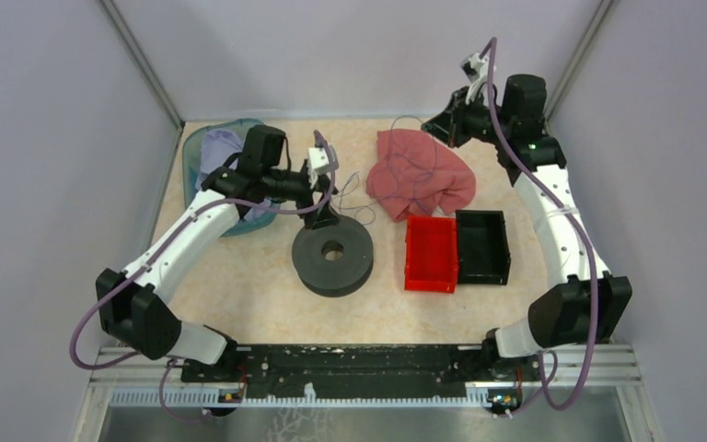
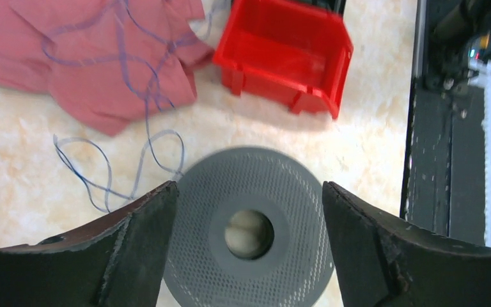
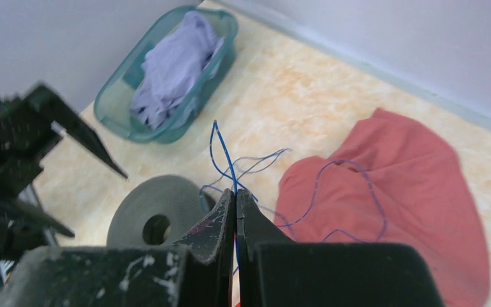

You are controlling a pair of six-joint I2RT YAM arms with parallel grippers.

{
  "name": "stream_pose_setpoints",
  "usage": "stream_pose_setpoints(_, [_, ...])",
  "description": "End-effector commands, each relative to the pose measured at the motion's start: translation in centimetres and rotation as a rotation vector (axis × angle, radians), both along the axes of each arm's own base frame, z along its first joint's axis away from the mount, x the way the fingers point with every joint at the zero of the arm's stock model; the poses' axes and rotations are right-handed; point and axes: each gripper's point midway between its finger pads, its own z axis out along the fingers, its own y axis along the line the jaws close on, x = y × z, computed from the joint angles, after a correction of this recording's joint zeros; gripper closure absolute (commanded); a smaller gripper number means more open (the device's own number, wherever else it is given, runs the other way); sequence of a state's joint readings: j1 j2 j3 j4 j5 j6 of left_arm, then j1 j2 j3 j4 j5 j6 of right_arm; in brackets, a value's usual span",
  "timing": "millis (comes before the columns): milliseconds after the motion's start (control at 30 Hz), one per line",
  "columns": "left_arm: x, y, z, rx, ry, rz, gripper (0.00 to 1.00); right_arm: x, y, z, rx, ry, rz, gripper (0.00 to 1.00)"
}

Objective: Wrap the cables
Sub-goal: Adjust the cable reel at the center of the board.

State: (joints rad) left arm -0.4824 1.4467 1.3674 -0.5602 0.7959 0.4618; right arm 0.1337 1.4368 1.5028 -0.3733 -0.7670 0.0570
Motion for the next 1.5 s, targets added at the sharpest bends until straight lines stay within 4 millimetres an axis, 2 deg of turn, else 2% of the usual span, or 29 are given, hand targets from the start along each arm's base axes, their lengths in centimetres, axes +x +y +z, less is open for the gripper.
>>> stream_pose_setpoints(0, [-2.5,1.9,-5.0,0.137,-0.049,-0.097,0.1,1.1,-1.9,5.6,0.037,-0.118,-0.147,1.0])
stream_pose_setpoints(100, [-4.7,3.2,-9.0,0.232,-0.033,-0.147,0.01,1.4,-2.3,5.9,0.027,-0.127,-0.172,1.0])
stream_pose_setpoints(200, [-6.3,3.9,-12.2,0.303,-0.03,-0.184,0.0,1.4,-2.4,5.8,0.024,-0.131,-0.177,1.0])
stream_pose_setpoints(400, [-7.6,4.3,-16.0,0.399,-0.052,-0.22,0.0,1.2,-2.2,4.5,0.03,-0.109,-0.164,1.0])
stream_pose_setpoints(733, [-8.4,3.7,-18.1,0.467,-0.048,-0.28,0.0,0.9,-2.3,3.0,0.023,-0.098,-0.165,1.0])
stream_pose_setpoints(1000, [-7.8,3.2,-19.8,0.545,-0.12,-0.281,0.01,0.7,-2.1,2.6,0.029,-0.092,-0.15,1.0])
stream_pose_setpoints(1100, [-8.2,3.4,-20.4,0.569,-0.115,-0.29,0.13,0.6,-2.3,2.6,0.027,-0.094,-0.159,1.0])
stream_pose_setpoints(1200, [-9.0,3.0,-19.7,0.546,-0.084,-0.318,0.29,0.8,-2.6,2.9,0.02,-0.106,-0.172,1.0])
stream_pose_setpoints(1333, [-10.6,1.5,-16.7,0.459,0.046,-0.325,0.57,1.3,-3.0,3.9,-0.004,-0.132,-0.187,1.0])
stream_pose_setpoints(1467, [-11.4,-0.3,-12.6,0.323,0.136,-0.323,0.7,2.1,-3.6,5.5,-0.044,-0.177,-0.217,1.0])
